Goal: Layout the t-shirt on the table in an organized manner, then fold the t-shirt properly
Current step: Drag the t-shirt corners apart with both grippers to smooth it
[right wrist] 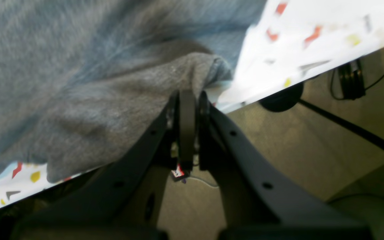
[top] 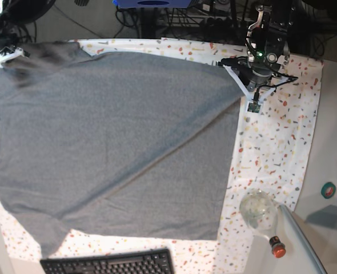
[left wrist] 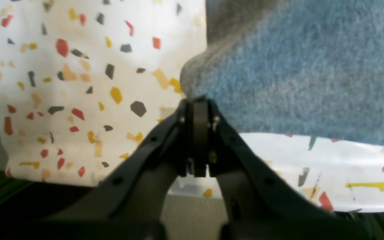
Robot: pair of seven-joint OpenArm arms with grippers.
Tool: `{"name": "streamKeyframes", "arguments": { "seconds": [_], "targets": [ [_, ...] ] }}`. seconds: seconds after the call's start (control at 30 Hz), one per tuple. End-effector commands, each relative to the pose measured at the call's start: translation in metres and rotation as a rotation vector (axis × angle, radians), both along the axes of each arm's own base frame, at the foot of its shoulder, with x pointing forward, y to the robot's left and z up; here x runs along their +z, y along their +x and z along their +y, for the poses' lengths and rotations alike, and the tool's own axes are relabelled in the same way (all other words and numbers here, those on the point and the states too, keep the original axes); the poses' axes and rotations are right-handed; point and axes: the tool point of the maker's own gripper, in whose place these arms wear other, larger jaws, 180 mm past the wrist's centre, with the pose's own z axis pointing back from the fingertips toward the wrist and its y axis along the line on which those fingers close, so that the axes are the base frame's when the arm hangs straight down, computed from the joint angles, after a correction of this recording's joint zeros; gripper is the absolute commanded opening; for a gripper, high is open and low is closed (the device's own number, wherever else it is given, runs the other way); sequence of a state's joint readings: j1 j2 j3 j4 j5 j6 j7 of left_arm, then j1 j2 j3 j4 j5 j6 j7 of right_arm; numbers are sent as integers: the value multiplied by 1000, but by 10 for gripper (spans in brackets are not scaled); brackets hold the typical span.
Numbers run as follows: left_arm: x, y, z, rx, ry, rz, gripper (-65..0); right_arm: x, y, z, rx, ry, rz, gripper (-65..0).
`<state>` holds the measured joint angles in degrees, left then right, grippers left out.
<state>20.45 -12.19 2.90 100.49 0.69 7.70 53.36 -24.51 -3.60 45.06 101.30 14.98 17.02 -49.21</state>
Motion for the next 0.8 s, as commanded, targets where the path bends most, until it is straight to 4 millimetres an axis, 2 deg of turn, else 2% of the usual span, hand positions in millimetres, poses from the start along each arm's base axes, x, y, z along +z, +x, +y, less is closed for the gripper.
{"name": "streamKeyframes", "arguments": {
  "seconds": [0.0,0.17,0.27,0.37,0.5,0.63,0.77],
  "targets": [
    [7,7,2,-1,9,-28,-650,9,3,-6,5,-26,-21,-650],
    [4,1,0,-1,6,-15,-650,16,-10,-2,12,-42,-10,-650],
    [0,-8,0,-3,5,7,-650,24,-14,0,17,-61,-17,-650],
    [-1,-11,-3,-11,2,13,-650,27,-14,-9,-7,-78,-27,-650],
    [-4,-12,-19,-57,-14,23,-650,34,-15,-27,-65,-106,-46,-650],
    [-5,-12,-24,-67,-20,25,-650,35,-16,-29,-70,-109,-46,-650],
    [-5,-13,-18,-59,-13,27,-645,34,-17,-28,-67,-108,-43,-650]
  ]
}}
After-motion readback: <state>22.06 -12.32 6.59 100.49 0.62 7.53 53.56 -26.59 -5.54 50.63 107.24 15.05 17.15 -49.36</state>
